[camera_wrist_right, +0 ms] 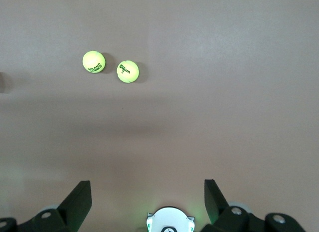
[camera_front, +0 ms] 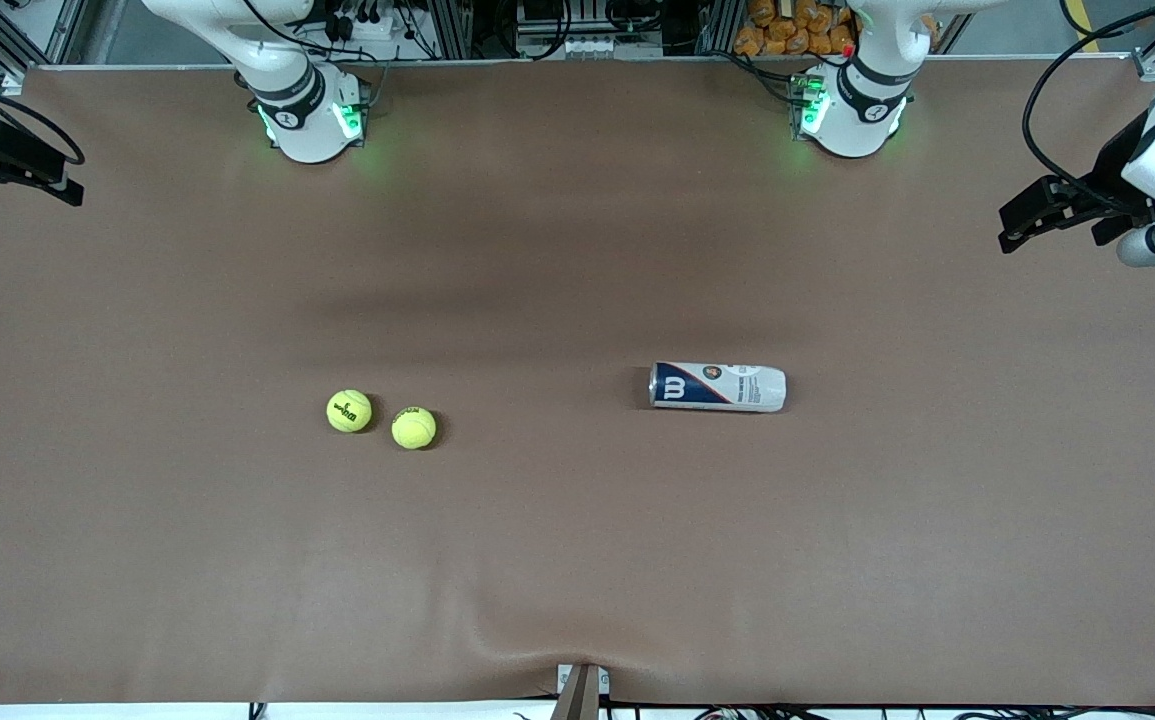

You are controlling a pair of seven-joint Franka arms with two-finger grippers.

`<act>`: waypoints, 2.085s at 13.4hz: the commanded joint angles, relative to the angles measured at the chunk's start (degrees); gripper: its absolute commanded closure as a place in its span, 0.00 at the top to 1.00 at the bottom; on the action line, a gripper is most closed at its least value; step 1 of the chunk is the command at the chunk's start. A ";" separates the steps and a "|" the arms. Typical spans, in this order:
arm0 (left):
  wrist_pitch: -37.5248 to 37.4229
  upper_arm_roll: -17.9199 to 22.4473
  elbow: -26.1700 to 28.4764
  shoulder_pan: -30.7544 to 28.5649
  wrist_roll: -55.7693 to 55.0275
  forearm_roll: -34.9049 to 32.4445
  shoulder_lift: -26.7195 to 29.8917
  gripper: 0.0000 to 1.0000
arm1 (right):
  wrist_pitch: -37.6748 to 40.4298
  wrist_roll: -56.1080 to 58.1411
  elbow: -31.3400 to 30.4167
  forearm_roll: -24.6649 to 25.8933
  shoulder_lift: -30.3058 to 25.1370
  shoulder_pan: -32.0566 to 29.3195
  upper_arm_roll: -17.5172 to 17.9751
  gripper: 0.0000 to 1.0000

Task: Insert tennis ball vertically with right arm
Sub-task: 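Move the left gripper out from rest toward the Wilson can, then lower the left gripper over the can and grasp its body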

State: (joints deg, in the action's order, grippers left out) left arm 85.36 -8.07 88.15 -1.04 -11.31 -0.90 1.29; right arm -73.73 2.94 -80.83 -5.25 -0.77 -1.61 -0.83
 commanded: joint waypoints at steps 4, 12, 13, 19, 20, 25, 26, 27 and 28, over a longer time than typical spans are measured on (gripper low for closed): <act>-0.72 -0.72 -1.67 0.25 0.50 -3.94 -1.38 1.00 | 0.17 0.67 -0.82 -0.55 -1.08 -1.12 0.75 1.00; 0.86 -1.51 -1.32 0.87 1.03 -3.85 -2.61 1.00 | 0.35 0.67 -0.90 -0.55 -1.08 -0.94 0.75 1.00; 0.86 -1.86 -1.32 1.57 1.03 -3.85 -3.13 1.00 | 0.35 0.67 -0.90 -0.55 -1.08 -0.94 0.75 1.00; 1.48 -2.21 -0.88 6.04 1.03 -4.02 -6.12 1.00 | 0.35 0.67 -0.90 -0.55 -1.08 -0.94 0.75 1.00; 1.48 -2.30 -0.62 7.19 0.94 -4.02 -6.74 1.00 | 0.35 0.67 -0.90 -0.55 -1.08 -0.94 0.75 1.00; 1.48 -2.21 -0.26 12.02 0.77 -4.38 -11.13 1.00 | 0.35 0.67 -0.90 -0.55 -1.08 -0.94 0.75 1.00; 1.48 -2.21 -0.26 12.99 0.33 -4.55 -12.01 1.00 | 0.35 0.67 -0.90 -0.55 -0.99 -0.94 0.75 1.00; 1.48 -2.39 -0.26 13.87 0.50 -5.86 -13.15 1.00 | 0.35 0.67 -0.90 -0.55 -1.08 -0.86 0.75 1.00; 1.48 -2.47 -0.26 15.36 0.59 -6.83 -14.38 1.00 | 0.35 0.67 -0.90 -0.55 -1.08 -0.94 0.75 1.00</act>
State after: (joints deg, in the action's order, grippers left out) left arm 86.82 -10.54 88.63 12.15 -10.87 -5.30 -11.20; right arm -73.49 2.94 -80.84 -5.27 -0.77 -1.60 -0.69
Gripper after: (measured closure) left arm 0.000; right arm 0.000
